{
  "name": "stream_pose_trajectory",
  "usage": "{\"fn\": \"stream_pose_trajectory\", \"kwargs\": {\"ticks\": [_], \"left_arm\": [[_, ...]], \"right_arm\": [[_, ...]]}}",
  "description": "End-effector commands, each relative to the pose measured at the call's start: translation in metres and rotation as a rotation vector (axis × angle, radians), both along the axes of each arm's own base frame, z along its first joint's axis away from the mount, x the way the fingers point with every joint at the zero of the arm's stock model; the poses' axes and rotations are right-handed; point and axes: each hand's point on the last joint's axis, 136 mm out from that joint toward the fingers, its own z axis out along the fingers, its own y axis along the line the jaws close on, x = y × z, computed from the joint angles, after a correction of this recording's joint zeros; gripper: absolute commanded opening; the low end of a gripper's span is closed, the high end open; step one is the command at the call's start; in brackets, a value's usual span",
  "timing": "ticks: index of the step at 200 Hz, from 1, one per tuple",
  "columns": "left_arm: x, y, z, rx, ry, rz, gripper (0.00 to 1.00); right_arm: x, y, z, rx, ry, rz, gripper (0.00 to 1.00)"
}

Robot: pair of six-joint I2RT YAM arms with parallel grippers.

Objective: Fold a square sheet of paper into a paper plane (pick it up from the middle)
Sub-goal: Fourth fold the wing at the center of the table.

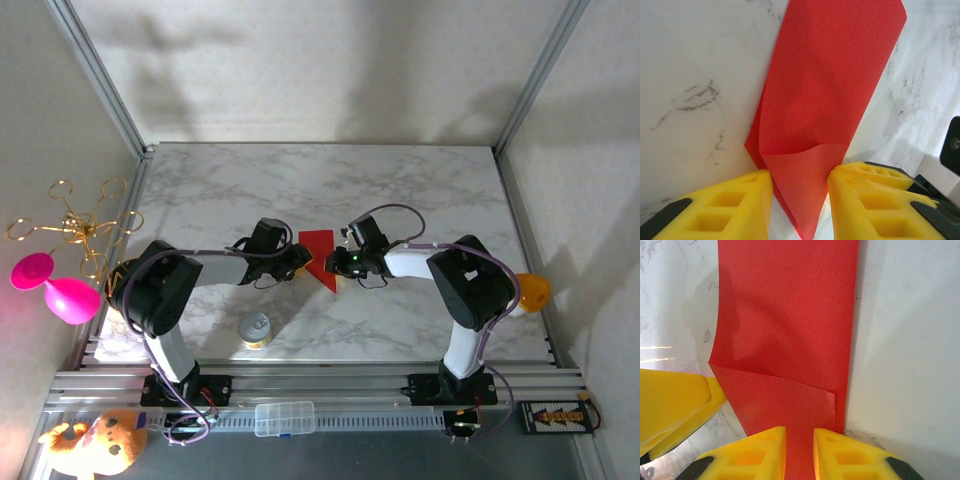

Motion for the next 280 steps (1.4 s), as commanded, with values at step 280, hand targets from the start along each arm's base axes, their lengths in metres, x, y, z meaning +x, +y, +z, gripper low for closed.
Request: {"fn": "stream_pose_trajectory", "kwargs": {"ticks": [280], "left_arm": [[0.012, -0.005, -0.005, -0.097, -0.034, -0.060, 0.11]], "right_arm": [[-0.004, -0.008, -0.002, -0.025, -0.028, 0.048, 0.26]]}}
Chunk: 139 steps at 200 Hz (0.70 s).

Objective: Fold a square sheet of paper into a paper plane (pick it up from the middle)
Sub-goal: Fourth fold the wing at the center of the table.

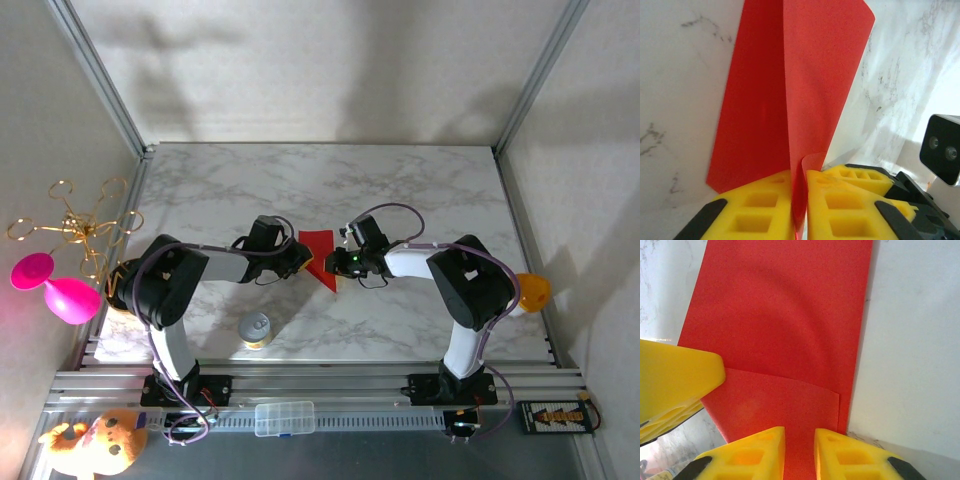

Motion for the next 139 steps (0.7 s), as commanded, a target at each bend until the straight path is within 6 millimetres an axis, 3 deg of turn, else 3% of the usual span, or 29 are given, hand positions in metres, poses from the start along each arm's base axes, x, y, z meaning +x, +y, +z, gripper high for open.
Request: {"fn": "stream_pose_trajectory", "kwargs": {"ticks": [1, 26, 76, 120, 139], "left_arm": [[-0.001, 0.003, -0.007, -0.004, 0.008, -0.008, 0.11], [0.001, 0.006, -0.004, 0.001, 0.002, 0.004, 0.06], [0.002, 0.015, 0.003, 0.059, 0.014, 0.067, 0.05], [0.005, 0.014, 0.011, 0.109, 0.021, 0.121, 0.05], [0.007, 0.012, 0.011, 0.094, 0.031, 0.144, 0.06]], "right_arm": [[-0.004, -0.007, -0.002, -0.020, 0.003, 0.009, 0.26], [0.004, -0.006, 0.014, -0.019, -0.059, 0.018, 0.33], [0.024, -0.021, 0.073, -0.097, -0.376, 0.053, 0.51], [0.013, -0.037, 0.082, -0.306, -0.554, 0.071, 0.54], [-0.003, -0.025, 0.074, -0.362, -0.592, 0.127, 0.53]]}}
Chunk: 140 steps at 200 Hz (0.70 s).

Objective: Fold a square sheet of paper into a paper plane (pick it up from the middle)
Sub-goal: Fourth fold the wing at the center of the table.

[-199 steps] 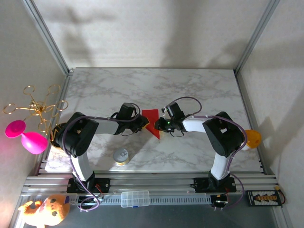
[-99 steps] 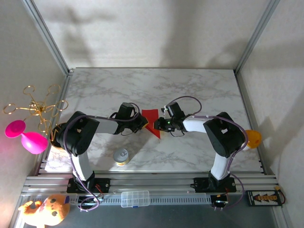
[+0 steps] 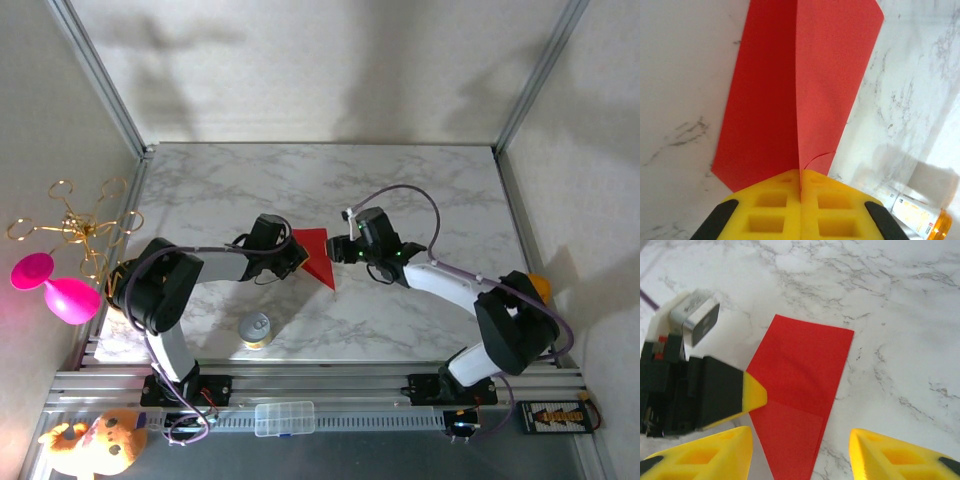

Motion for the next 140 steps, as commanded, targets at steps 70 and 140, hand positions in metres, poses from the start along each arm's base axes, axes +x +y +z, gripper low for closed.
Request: {"fn": "stream_pose_trajectory", "kwargs": {"ticks": [70, 140], "left_arm": [[0.006, 0.001, 0.009, 0.004, 0.032, 0.093, 0.06], [0.006, -0.002, 0.009, -0.014, 0.032, 0.086, 0.07]], "right_arm": [[-0.034, 0.026, -0.065, -0.335, -0.046, 0.108, 0.44], [-0.027, 0.034, -0.088, -0.398, 0.005, 0.099, 0.37]]}}
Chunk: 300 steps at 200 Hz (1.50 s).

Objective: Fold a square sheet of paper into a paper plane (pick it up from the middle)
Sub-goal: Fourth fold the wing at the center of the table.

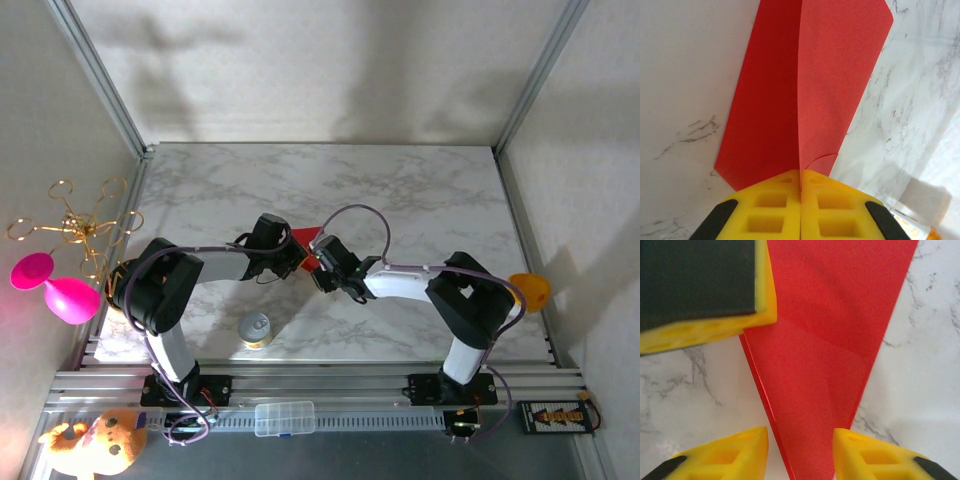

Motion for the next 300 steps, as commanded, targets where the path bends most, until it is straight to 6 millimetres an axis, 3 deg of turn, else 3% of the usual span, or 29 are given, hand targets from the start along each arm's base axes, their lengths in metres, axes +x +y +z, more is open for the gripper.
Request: {"fn": "stream_pose_trajectory", "kwargs": {"ticks": [1, 121, 176, 234, 300], "left_arm": [[0.004, -0.005, 0.011, -0.014, -0.015, 0.012, 0.07], [0.006, -0.003, 0.017, -0.011, -0.023, 0.009, 0.12], [0.015, 0.009, 0.027, 0.004, -0.046, 0.026, 0.20], [0.015, 0.020, 0.020, 0.022, -0.031, 0.039, 0.28], [0.019, 0.038, 0.038, 0.035, -0.083, 0.093, 0.34]], "right_arm": [[0.003, 0.000, -0.004, -0.046, -0.003, -0.012, 0.37], [-0.002, -0.007, -0.018, -0.072, 0.033, -0.029, 0.24], [-0.008, -0.006, -0.025, -0.065, 0.057, -0.013, 0.24], [-0.010, -0.006, -0.028, -0.051, 0.070, -0.004, 0.22], [-0.012, -0.003, -0.028, 0.026, 0.129, 0.019, 0.16]]}}
